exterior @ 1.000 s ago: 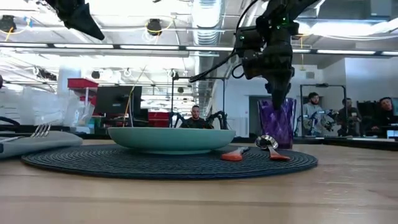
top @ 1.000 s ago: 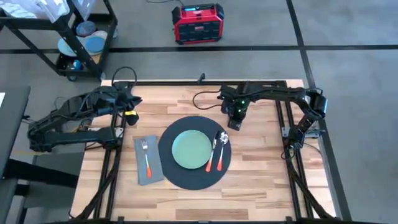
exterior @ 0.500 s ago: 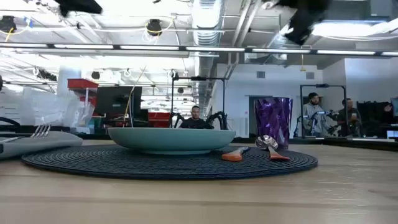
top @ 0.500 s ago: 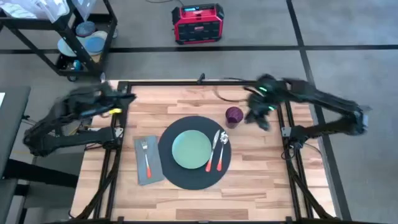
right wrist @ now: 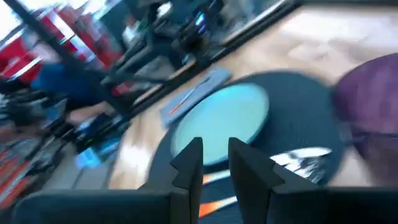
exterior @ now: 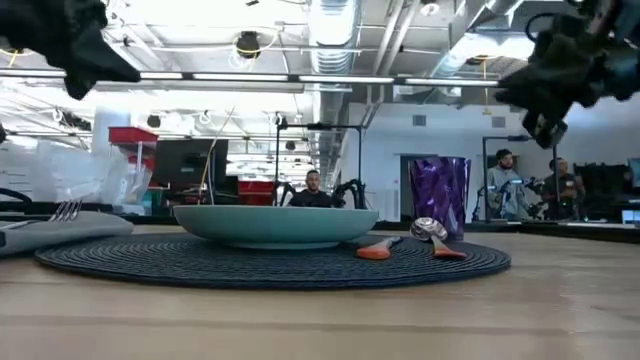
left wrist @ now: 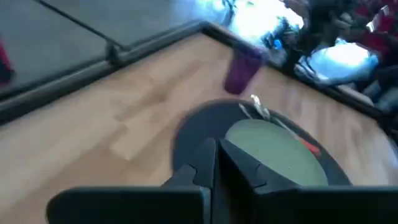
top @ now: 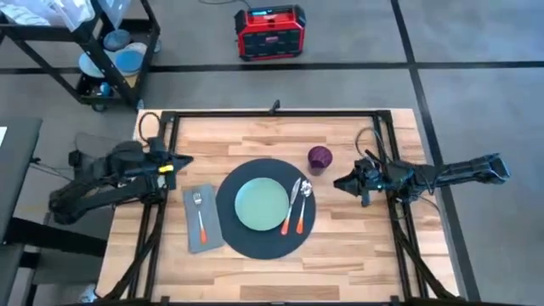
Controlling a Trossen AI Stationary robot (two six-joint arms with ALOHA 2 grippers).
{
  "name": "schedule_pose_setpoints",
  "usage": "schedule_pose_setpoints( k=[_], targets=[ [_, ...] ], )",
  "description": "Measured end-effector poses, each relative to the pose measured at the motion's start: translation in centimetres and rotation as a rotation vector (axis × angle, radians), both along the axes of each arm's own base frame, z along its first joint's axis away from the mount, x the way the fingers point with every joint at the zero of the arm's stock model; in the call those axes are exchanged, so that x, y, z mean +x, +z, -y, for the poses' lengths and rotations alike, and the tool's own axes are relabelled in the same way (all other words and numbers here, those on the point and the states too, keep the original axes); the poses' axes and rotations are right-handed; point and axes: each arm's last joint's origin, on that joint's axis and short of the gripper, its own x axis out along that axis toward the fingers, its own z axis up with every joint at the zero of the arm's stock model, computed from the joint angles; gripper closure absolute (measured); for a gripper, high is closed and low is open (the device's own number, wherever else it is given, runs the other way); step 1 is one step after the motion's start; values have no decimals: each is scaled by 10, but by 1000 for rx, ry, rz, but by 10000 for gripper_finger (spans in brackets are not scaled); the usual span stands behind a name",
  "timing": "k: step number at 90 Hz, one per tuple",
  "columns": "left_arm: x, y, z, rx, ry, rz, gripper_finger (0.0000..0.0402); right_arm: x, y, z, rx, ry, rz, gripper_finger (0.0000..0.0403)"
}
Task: Set table place
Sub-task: Return to Home Position
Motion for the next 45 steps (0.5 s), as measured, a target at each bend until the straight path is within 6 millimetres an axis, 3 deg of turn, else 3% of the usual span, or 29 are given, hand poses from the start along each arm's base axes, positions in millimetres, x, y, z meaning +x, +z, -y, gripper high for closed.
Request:
schedule_pose_setpoints(
  k=[6,11,27,45],
  targets=[
    [1,12,-2,97,39,135,401,-2,-16,-5,2,-25,39,340],
    [5,12,-3,159,35,148,401,-2,-19,-9,-23,-54,21,340],
    [11,-25,-6,161,47,-1,401,-3,-29,-13,-99,-167,-73,340],
    [24,-63,-7,85,9,63,402,-2,-33,-11,-80,-204,-97,340]
  ],
)
